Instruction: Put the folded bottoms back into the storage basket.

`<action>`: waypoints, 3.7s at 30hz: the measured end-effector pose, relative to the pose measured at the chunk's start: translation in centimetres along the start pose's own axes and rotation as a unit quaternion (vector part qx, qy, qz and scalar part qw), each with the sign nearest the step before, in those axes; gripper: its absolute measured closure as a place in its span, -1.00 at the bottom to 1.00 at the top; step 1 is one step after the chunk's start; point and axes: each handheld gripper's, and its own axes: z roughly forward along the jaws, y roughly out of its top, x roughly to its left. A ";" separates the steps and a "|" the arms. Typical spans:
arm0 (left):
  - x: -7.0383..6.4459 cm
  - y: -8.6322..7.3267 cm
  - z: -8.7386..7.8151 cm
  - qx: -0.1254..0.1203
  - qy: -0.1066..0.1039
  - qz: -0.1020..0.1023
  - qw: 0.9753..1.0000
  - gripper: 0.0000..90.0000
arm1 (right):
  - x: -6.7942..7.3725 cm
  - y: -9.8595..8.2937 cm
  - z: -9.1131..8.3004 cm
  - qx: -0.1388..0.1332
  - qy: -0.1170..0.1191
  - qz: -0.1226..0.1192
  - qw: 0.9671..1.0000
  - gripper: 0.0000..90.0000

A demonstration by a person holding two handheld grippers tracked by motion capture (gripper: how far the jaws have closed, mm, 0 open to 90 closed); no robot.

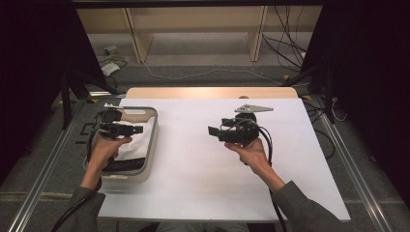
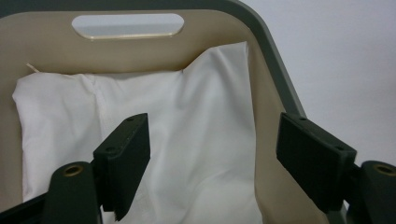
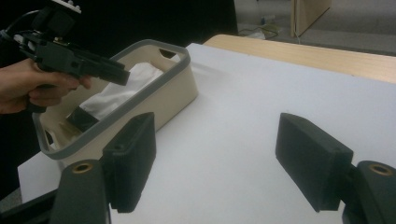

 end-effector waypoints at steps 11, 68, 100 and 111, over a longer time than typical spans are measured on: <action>-1.3 -0.6 -1.3 -0.025 -0.018 0.017 0.999 -0.53 | 0.1 -0.5 -0.6 -0.007 -0.005 -0.001 1.000 -0.37; -9.5 -4.9 -2.0 -0.121 -0.150 0.080 0.978 -0.63 | -0.2 -4.2 -5.0 -0.047 -0.021 -0.016 0.999 -0.56; -11.5 -9.7 -2.9 -0.139 -0.210 0.116 0.961 -0.66 | 1.5 -7.1 -6.8 -0.052 -0.010 -0.040 0.998 -0.64; -11.9 -10.8 -3.3 -0.141 -0.225 0.147 0.953 -0.85 | 1.2 -8.5 -7.9 -0.056 -0.017 -0.040 0.997 -0.76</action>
